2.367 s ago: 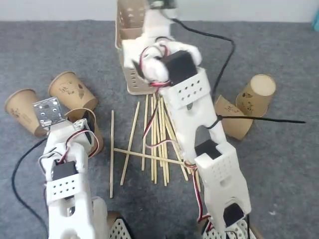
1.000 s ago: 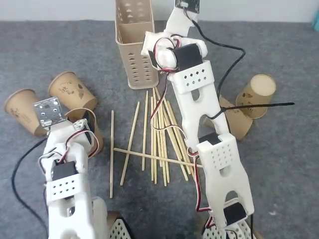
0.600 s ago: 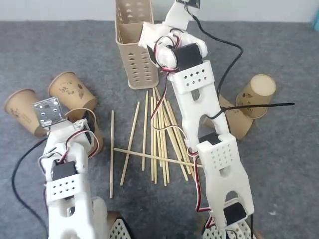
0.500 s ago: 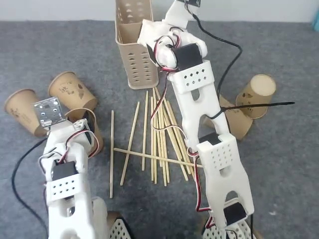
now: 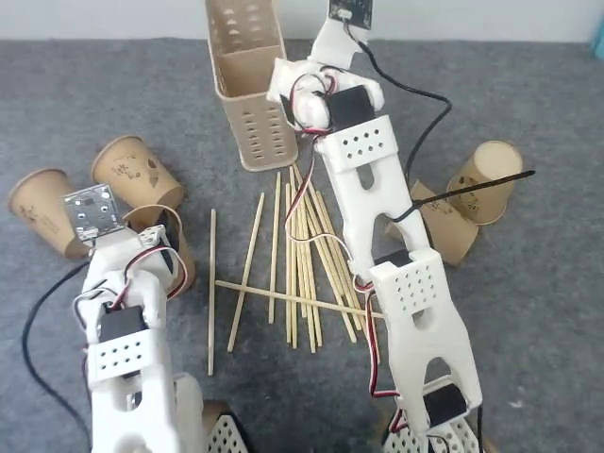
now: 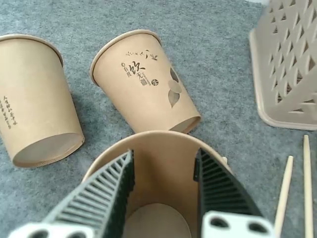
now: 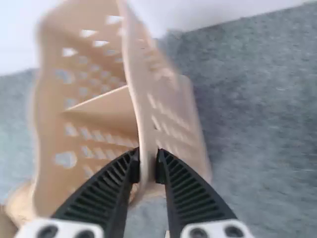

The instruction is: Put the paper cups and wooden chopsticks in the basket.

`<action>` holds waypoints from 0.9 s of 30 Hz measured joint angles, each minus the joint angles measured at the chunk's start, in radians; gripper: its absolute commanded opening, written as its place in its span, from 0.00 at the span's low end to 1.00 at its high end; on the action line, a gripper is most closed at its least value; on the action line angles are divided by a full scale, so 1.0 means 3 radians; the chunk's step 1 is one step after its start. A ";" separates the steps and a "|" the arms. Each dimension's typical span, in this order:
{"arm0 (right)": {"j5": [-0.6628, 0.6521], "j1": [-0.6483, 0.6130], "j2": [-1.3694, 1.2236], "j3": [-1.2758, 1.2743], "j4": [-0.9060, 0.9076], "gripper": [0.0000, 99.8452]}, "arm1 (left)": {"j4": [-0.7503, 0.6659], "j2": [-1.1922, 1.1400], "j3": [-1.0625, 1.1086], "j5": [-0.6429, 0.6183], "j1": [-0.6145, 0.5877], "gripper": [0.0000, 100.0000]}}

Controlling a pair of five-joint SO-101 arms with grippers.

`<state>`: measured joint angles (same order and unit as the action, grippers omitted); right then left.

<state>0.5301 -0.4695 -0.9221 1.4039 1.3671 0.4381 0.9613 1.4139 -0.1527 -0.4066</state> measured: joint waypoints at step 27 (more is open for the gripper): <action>-0.2741 0.0066 0.0378 -0.0087 0.0240 0.09 | 0.0000 0.0000 0.0000 0.0000 0.0000 0.20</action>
<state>-0.2923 -0.4496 -0.8086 1.3779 1.4392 0.4381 0.9613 1.4139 -0.1527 -0.4066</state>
